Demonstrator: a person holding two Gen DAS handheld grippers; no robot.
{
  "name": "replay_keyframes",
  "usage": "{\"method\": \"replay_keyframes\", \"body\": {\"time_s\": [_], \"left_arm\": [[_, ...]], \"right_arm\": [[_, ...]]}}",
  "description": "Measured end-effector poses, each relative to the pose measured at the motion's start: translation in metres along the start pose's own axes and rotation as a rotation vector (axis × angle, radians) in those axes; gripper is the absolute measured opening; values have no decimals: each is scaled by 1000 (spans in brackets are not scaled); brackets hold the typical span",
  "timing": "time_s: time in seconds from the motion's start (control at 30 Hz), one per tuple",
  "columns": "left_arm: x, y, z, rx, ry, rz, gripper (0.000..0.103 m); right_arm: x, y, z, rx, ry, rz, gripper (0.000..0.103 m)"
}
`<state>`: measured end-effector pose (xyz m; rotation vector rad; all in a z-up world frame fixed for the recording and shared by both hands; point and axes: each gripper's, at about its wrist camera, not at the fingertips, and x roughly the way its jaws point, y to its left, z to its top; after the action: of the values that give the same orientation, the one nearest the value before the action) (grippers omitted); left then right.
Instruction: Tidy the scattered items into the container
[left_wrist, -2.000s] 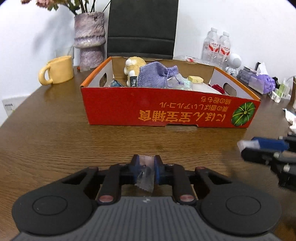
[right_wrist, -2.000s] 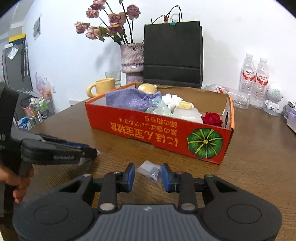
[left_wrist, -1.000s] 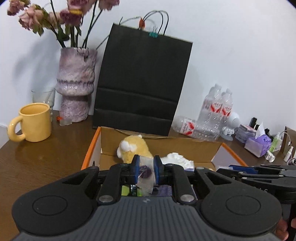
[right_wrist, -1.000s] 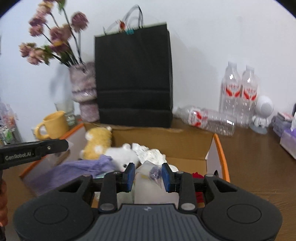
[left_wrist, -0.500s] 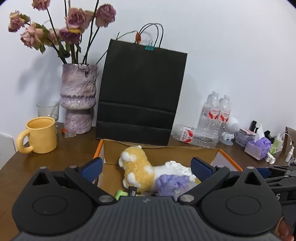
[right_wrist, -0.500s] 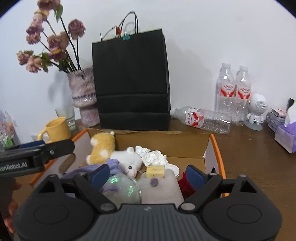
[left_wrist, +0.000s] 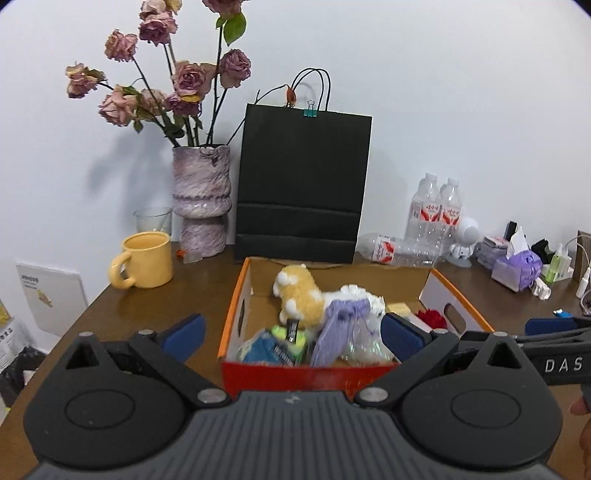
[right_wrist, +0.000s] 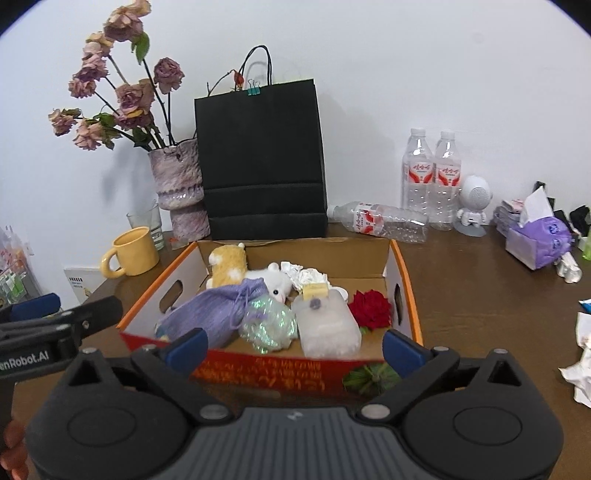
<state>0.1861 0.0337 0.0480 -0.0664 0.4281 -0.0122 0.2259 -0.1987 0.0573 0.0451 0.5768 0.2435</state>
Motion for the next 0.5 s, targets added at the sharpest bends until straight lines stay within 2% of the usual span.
{"method": "replay_keyframes", "body": {"time_s": [0.2, 0.5], "left_arm": [[-24, -1, -4, -27, 51, 32, 103], [-41, -3, -7, -46, 142, 58, 103]], "right_arm": [[-32, 5, -10, -5, 2, -24, 103], [-58, 11, -18, -22, 17, -66, 103]]}}
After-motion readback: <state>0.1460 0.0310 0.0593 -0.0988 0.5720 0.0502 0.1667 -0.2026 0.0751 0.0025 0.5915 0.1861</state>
